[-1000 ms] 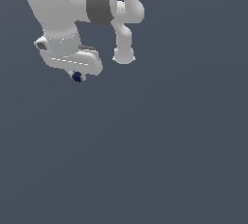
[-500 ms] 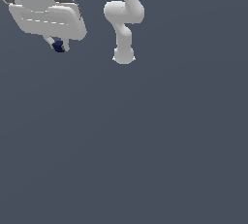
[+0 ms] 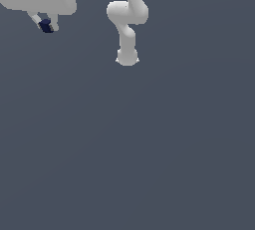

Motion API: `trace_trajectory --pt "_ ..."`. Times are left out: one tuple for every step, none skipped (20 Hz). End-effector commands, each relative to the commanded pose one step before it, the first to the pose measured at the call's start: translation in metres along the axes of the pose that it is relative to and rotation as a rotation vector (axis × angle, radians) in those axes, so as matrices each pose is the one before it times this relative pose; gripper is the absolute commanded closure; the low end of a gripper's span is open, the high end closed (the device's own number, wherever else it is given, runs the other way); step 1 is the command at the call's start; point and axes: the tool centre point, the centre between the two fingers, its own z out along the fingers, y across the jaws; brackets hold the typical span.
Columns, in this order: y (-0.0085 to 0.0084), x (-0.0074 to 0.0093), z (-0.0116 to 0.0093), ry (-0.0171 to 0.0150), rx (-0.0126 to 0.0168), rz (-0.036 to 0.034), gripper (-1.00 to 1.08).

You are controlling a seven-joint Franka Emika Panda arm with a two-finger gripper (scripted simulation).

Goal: Pick up the object and move it to a goal position.

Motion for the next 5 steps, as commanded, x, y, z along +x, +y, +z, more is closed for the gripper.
trace_trajectory --pt "0.00253 -0.00044 -0.00683 -0.00114 -0.00004 -0.00054 1.08" --pt "0.00062 -0.00005 -0.00158 0.00000 0.00000 0.00000 1.08" --pt "0.00044 -0.00003 -0.00112 0.00000 0.00000 0.00000 1.08" --pt "0.00026 -0.00002 -0.00067 0.00000 0.00000 0.00000 1.08" --pt "0.00009 -0.00001 -0.00022 0.00000 0.00000 0.00000 1.08"
